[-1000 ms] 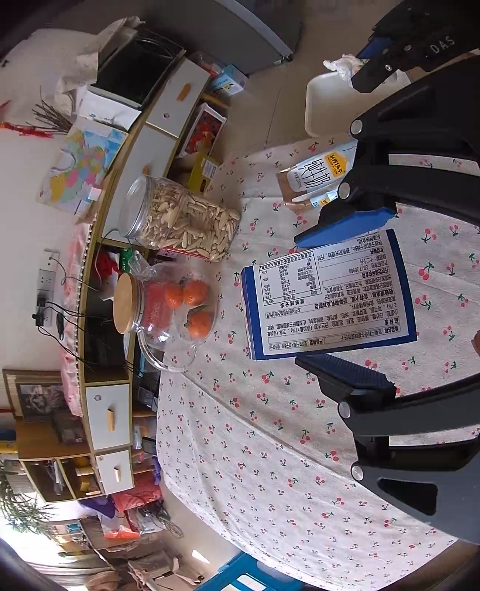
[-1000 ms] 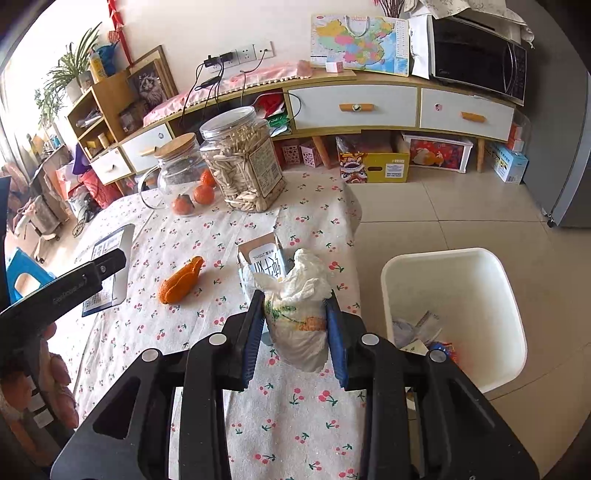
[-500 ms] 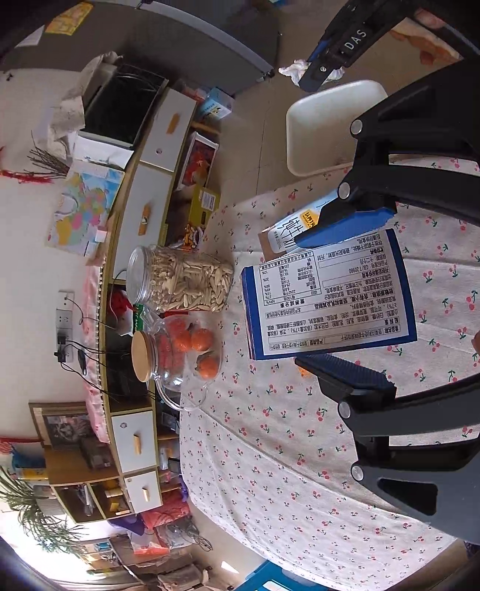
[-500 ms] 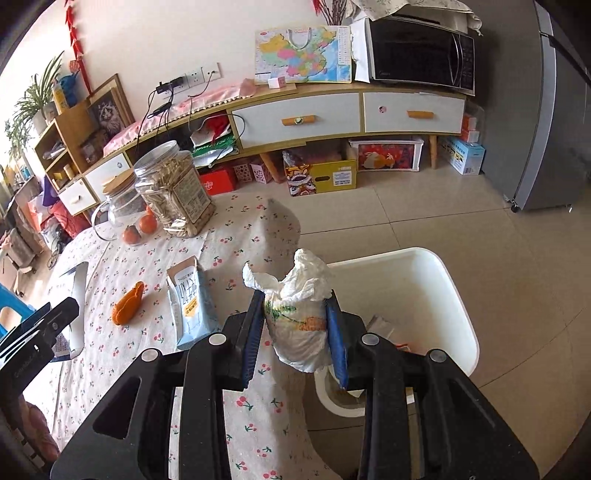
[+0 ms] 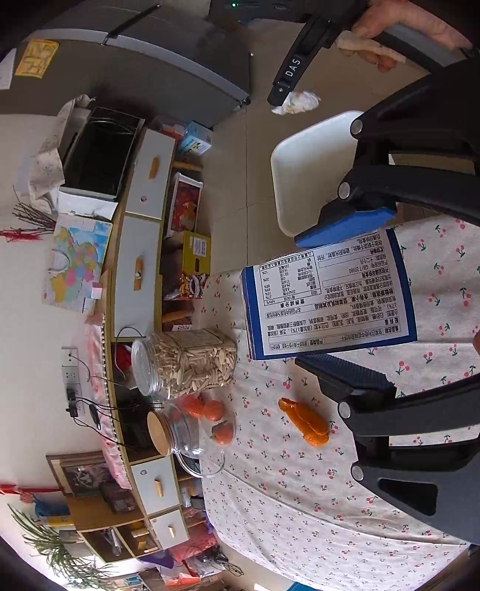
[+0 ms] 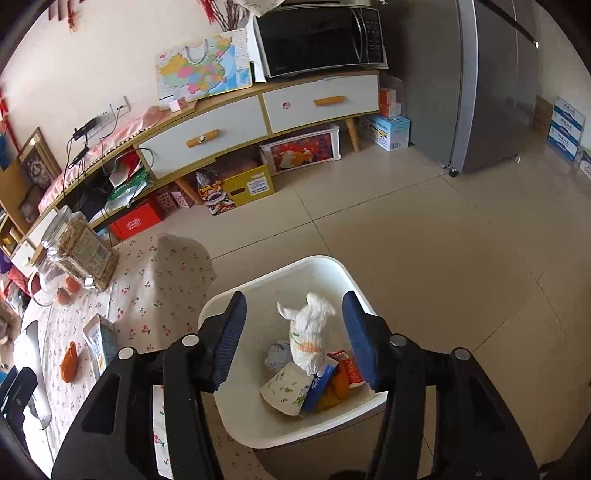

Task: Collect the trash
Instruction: 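Carry the tissue over the bin and open the right gripper while the left gripper brings the card packet, then lower the blue-and-white card packet into the white bin and open the left gripper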

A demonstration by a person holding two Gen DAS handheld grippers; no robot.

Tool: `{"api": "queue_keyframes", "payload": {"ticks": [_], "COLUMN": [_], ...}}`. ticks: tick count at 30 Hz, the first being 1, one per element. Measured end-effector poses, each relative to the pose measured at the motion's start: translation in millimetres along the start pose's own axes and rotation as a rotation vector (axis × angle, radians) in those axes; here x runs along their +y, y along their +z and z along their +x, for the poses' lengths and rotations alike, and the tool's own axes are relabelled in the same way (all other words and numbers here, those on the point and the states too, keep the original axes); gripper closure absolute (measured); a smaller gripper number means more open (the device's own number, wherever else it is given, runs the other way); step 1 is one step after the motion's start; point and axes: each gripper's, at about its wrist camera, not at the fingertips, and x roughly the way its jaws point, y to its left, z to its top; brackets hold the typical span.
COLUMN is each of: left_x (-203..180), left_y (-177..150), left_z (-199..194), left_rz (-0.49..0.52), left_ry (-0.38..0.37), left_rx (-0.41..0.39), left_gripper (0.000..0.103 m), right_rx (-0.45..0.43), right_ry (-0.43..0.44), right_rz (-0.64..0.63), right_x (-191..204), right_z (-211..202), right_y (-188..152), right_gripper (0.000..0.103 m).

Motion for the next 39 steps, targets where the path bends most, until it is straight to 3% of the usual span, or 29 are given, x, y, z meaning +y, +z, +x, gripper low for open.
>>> {"api": "queue_keyframes", "payload": {"ticks": [9,20,31,34,39], "left_x": [-79,-152,-205,-213,-208], "left_y": [14,24,27,30,27], "left_z": [10,22,46,53,50], "left_rz": [0.084,0.17,0.233,0.229,0.238], "left_ry": [-0.089,-0.16,-0.216,-0.223,-0.199], "left_rx": [-0.012,-0.003,0.05,0.083,0.071], "left_gripper": [0.045,0.045,0.043,0.032,0.032], "right_rx": [-0.055,-0.09,-0.123,-0.132,-0.144], "right_ry": [-0.08,-0.185,-0.272,-0.273,-0.264], "right_rz": [0.083,0.252,0.371,0.398,0.368], "right_x": [-36,-93,-133,-138,-130], "right_z": [-15,-28,-42,-44,-46], "right_y": [9,14,12,12,13], "right_gripper": [0.027,0.009,0.007,0.007,0.007]}}
